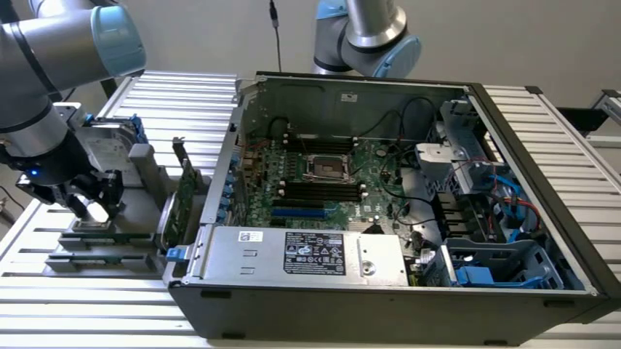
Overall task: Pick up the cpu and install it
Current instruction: 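Pick up the cpu and move it towards the insertion slot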
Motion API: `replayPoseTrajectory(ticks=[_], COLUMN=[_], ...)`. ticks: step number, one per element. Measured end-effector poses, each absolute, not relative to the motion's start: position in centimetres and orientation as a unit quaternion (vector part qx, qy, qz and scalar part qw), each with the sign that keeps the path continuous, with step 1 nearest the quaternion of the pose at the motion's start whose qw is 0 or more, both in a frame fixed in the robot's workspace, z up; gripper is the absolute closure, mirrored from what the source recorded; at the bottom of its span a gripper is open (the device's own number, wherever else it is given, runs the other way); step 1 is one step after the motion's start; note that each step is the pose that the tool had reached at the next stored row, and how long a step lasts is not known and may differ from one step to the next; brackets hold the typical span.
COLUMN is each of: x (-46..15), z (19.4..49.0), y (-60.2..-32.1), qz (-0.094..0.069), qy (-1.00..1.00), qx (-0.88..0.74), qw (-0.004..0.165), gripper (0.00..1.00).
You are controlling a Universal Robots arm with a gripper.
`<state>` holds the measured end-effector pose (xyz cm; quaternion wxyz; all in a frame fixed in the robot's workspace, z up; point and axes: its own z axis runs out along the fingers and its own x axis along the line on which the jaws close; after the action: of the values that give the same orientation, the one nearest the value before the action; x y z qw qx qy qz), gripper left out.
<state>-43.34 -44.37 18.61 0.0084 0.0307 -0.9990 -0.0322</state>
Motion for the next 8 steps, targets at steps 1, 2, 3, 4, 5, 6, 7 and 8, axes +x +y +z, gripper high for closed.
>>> replayPoseTrajectory(ticks=[1, 2, 3, 4, 5, 6, 7, 8], x=[-43.35, -43.35, -43.35, -43.35, -43.35, -43.35, -43.35, -43.35], z=[18.61, 18.61, 18.63, 18.65, 18.7, 18.76, 18.8, 18.87], y=[-44.37, -44.36, -44.36, -44.36, -44.36, -44.37, -44.37, -44.37], qz=[-0.033, -0.033, -0.033, -0.034, -0.034, -0.034, -0.035, -0.035], qy=[-0.999, -0.999, -0.999, -0.999, -0.999, -0.999, -0.999, -0.999], qx=[0.031, 0.031, 0.031, 0.031, 0.031, 0.031, 0.031, 0.031], qw=[0.008, 0.008, 0.008, 0.008, 0.009, 0.009, 0.009, 0.009], gripper=[0.45, 0.45, 0.45, 0.45, 0.45, 0.45, 0.45, 0.45])
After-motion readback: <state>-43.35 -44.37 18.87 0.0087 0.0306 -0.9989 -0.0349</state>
